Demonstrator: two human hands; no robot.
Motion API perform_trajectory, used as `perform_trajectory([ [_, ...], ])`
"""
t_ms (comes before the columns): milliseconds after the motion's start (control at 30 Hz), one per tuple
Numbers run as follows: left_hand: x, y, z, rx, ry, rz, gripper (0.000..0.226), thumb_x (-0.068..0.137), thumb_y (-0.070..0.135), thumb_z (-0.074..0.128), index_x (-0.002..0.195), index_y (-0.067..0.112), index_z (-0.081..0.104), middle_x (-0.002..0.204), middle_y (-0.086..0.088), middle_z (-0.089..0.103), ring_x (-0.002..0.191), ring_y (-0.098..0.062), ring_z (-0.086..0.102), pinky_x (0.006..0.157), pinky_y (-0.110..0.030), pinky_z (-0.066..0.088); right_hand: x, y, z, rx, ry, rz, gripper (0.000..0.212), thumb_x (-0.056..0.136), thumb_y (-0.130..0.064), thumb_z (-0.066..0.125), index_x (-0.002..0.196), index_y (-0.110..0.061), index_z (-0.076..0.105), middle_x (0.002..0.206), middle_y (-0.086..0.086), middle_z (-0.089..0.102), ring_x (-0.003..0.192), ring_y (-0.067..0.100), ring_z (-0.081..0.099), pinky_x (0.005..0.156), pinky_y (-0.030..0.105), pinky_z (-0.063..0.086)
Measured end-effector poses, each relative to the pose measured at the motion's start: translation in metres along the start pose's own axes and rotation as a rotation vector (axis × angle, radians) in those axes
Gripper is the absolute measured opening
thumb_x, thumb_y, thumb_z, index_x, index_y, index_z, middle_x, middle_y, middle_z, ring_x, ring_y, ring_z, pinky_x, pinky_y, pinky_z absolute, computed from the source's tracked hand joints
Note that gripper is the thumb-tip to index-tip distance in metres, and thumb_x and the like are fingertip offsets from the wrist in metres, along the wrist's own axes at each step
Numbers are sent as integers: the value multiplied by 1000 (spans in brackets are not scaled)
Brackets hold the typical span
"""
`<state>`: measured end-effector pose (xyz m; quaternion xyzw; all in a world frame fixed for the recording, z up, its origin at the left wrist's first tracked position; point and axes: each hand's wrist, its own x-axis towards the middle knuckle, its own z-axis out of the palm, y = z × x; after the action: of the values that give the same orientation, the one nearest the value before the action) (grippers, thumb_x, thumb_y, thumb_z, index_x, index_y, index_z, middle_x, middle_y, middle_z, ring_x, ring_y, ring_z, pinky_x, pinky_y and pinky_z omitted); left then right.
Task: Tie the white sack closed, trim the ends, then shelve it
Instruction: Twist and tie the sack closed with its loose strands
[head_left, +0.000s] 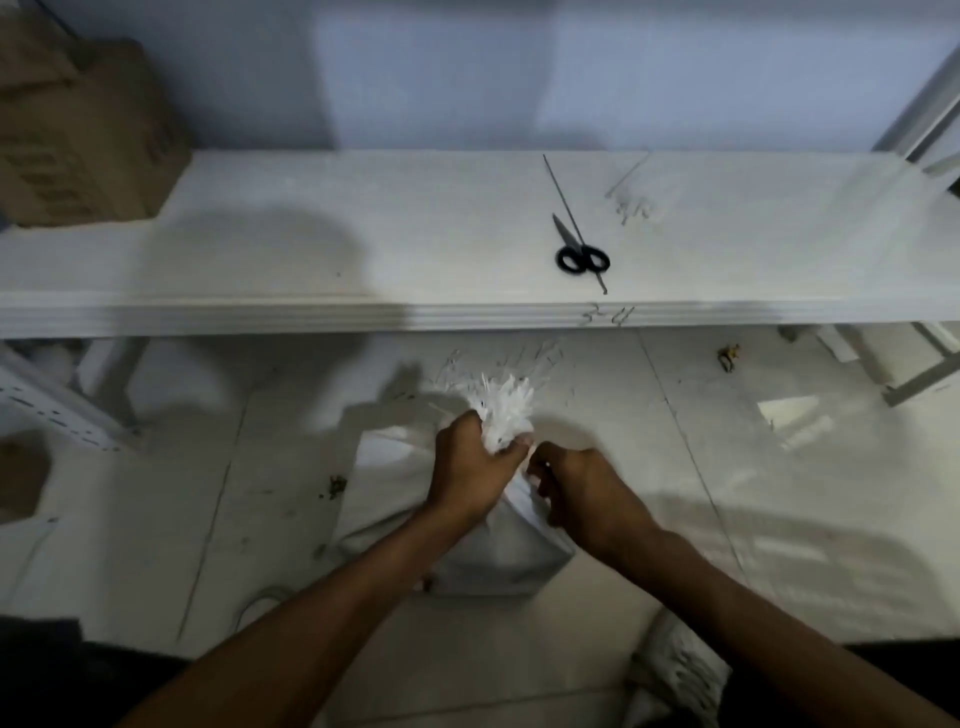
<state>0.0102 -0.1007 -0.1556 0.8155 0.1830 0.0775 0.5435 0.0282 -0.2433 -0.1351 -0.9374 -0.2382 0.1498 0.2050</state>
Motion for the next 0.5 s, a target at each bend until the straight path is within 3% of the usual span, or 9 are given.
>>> perform_trajectory([
  [100,-2,-1,-3,81,-53,42,44,71,45,74,91,5,67,89,-10,74,89,-25,70,78,-44,56,0,7,7,8,15,-5,31,73,2,63,103,-7,60,88,12,71,77,31,68,69,45,57],
  [233,4,4,-28,439,-95,215,52,65,63,72,80,15,54,93,0,62,103,-24,55,87,-41,48,2,7,13,33,120,-77,8,87,-8,55,94,-10,58,77,10,70,64,29,65,61,45,55],
  [333,6,12,-60,562,-266,207,81,52,80,70,113,29,55,120,10,58,120,-15,49,103,-40,40,3,5,10,55,149,-104,10,92,-16,52,97,-13,61,82,10,72,68,28,66,64,44,55],
  [400,7,13,-80,474,-455,98,104,49,79,74,139,38,39,142,13,51,128,-13,49,109,-42,40,3,4,8,43,163,-102,17,94,-18,52,106,-16,64,95,10,74,78,29,68,69,43,57],
  [500,11,12,-103,434,-592,85,104,52,61,86,142,36,41,143,7,53,125,-13,53,104,-37,47,3,3,5,21,176,-94,20,95,-20,51,109,-19,65,99,8,75,82,28,69,70,39,56],
])
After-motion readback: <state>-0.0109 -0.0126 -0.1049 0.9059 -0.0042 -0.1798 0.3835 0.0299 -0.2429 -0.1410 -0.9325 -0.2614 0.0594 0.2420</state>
